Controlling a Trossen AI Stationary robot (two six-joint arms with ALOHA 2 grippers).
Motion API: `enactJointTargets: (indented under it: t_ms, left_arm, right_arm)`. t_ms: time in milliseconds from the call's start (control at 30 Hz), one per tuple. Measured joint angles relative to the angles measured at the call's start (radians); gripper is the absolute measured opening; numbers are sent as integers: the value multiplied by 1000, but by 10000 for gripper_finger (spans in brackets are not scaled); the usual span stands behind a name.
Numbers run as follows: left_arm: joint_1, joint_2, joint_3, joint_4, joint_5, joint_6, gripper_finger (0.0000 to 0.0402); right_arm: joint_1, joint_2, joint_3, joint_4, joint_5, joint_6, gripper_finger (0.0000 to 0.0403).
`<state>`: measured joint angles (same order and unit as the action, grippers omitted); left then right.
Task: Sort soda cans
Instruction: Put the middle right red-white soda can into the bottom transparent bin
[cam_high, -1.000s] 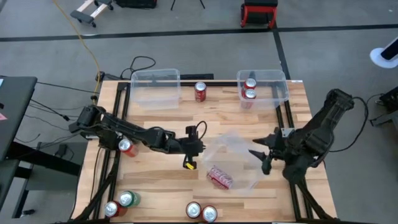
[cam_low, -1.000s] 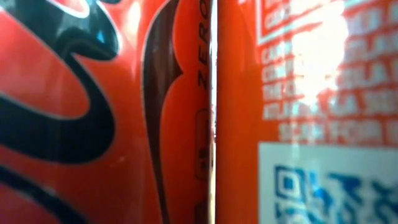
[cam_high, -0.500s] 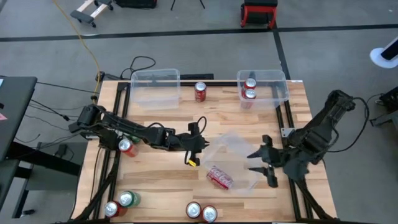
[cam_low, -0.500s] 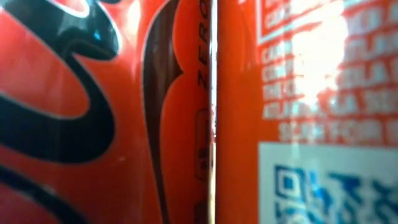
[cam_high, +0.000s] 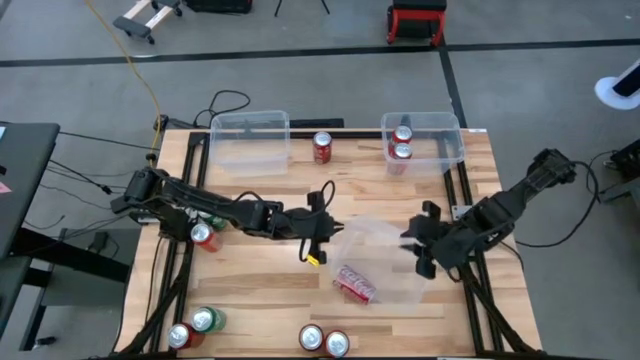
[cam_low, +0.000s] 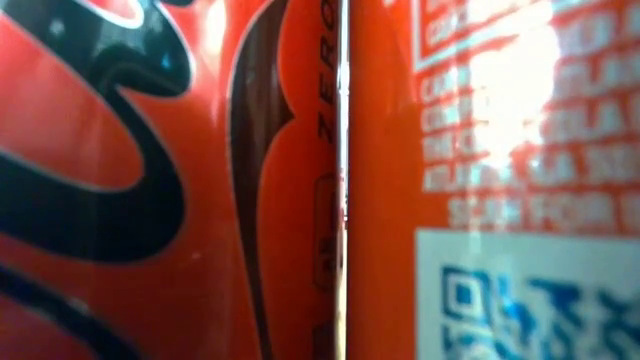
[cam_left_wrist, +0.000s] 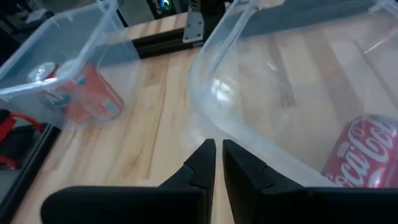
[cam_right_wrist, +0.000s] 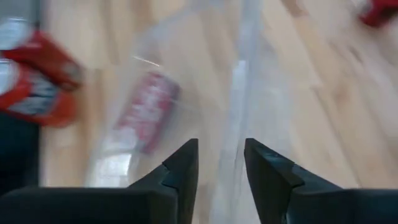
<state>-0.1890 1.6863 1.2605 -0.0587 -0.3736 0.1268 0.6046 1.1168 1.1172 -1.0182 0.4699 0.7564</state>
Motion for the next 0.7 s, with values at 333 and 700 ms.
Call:
enactJointTargets:
  t_ms: [333, 700]
  left_arm:
    - [-5, 0, 28, -159, 1, -70, 25]
    - [-30, -2, -78, -213, 247, -139, 25]
  right_arm:
    - [-8, -11, 0, -69, 202, 35, 109]
    - [264, 68, -44, 188, 376, 61, 145]
